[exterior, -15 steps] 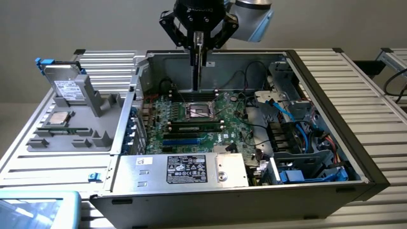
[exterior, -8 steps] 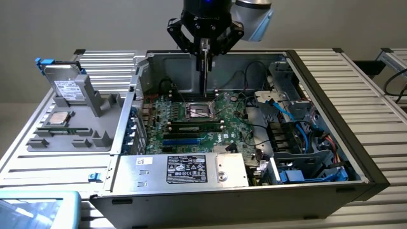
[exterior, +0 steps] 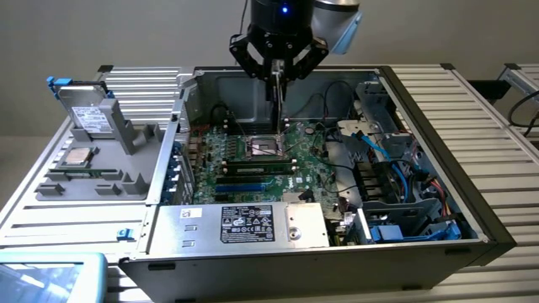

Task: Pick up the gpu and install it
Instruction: 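Pick up the gpu and move the gpu toward the slot, then insert the gpu into the slot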

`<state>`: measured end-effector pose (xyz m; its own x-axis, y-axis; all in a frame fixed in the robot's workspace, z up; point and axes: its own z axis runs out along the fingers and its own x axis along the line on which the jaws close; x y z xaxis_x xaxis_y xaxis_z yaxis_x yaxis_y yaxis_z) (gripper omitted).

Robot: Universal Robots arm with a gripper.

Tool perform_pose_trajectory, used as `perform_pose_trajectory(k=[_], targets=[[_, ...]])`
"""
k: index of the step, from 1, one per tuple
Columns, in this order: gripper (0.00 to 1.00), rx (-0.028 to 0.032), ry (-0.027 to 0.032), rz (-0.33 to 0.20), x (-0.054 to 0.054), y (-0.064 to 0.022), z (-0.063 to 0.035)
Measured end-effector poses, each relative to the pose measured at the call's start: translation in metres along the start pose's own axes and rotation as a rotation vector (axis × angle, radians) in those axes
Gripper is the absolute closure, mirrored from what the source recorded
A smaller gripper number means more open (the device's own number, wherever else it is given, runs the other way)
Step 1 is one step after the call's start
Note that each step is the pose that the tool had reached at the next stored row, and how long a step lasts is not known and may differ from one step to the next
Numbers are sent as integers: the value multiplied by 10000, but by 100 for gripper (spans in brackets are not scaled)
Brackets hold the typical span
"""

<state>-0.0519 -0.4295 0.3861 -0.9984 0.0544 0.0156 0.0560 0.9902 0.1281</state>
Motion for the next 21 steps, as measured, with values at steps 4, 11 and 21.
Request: perform_pose_trajectory(k=[4,11,21], targets=[[72,26,38,-303,-30,-5,48],[72,32,84,-663,-107,-7,101],[72,32,130,-1019,-132,-8,112]])
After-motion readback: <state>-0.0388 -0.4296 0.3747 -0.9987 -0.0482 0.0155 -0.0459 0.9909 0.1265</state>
